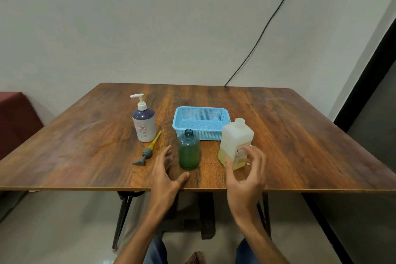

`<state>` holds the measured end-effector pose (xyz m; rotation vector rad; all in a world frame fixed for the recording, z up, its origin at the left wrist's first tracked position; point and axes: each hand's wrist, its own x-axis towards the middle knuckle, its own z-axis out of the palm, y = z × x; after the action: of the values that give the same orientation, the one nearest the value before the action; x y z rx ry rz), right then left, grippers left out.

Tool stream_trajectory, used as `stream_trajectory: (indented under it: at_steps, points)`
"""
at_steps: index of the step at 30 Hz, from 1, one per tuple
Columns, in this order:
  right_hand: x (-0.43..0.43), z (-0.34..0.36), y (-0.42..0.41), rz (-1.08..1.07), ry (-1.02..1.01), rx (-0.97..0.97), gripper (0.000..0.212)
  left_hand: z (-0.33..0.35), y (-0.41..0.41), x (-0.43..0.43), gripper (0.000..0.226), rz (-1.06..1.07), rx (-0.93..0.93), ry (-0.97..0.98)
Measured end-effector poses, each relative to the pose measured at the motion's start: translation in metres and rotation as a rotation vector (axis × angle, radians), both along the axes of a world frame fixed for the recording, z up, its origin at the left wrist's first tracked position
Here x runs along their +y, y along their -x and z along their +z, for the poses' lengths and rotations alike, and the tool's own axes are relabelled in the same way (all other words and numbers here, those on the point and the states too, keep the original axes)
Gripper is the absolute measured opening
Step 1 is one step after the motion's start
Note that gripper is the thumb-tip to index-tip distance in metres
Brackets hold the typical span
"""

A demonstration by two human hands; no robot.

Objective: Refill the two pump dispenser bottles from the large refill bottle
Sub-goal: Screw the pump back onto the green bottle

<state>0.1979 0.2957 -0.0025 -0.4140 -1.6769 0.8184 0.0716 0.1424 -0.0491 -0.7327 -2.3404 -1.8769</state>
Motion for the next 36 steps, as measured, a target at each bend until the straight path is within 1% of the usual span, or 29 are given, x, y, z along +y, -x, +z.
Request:
stream_trajectory:
  at_steps: [2, 4, 6, 9, 11, 14, 18, 20, 22, 27, 33, 36]
  points:
    - [-0.014, -0.003, 0.007, 0.101, -0.018, -0.03, 0.042, -0.001, -0.006, -0.003, 0.088, 0.029, 0.035, -0.009]
    - [-0.023, -0.005, 0.018, 0.212, 0.017, -0.097, 0.041, 0.001, -0.01, -0.006, 0.075, 0.074, 0.082, -0.017]
    - [-0.027, -0.008, 0.031, 0.287, 0.076, -0.163, 0.048, 0.006, -0.012, -0.011, 0.061, 0.157, 0.152, -0.012]
    - [-0.026, -0.016, 0.052, 0.325, 0.158, -0.283, 0.069, 0.009, -0.002, -0.023, 0.046, 0.33, 0.251, 0.03]
    - [-0.023, -0.021, 0.063, 0.347, 0.193, -0.349, 0.081, 0.009, 0.012, -0.031, 0.045, 0.417, 0.27, 0.087]
    - [-0.019, -0.028, 0.077, 0.386, 0.208, -0.412, 0.09, 0.008, 0.035, -0.036, 0.052, 0.491, 0.228, 0.245]
    - [-0.016, -0.028, 0.088, 0.436, 0.235, -0.448, 0.088, 0.004, 0.063, -0.038, 0.066, 0.433, 0.12, 0.435]
    - [-0.016, -0.027, 0.089, 0.45, 0.242, -0.452, 0.087, 0.0, 0.071, -0.039, 0.065, 0.409, 0.107, 0.486]
    - [-0.015, -0.027, 0.09, 0.467, 0.245, -0.449, 0.086, 0.0, 0.076, -0.038, 0.058, 0.41, 0.12, 0.52]
    - [-0.015, -0.028, 0.091, 0.479, 0.26, -0.455, 0.083, 0.006, 0.081, -0.035, 0.036, 0.404, 0.14, 0.497]
    - [-0.015, -0.029, 0.09, 0.45, 0.216, -0.448, 0.079, 0.011, 0.068, -0.034, 0.039, 0.39, 0.171, 0.341]
    - [-0.016, -0.03, 0.09, 0.444, 0.209, -0.442, 0.08, 0.019, 0.057, -0.034, 0.042, 0.377, 0.205, 0.204]
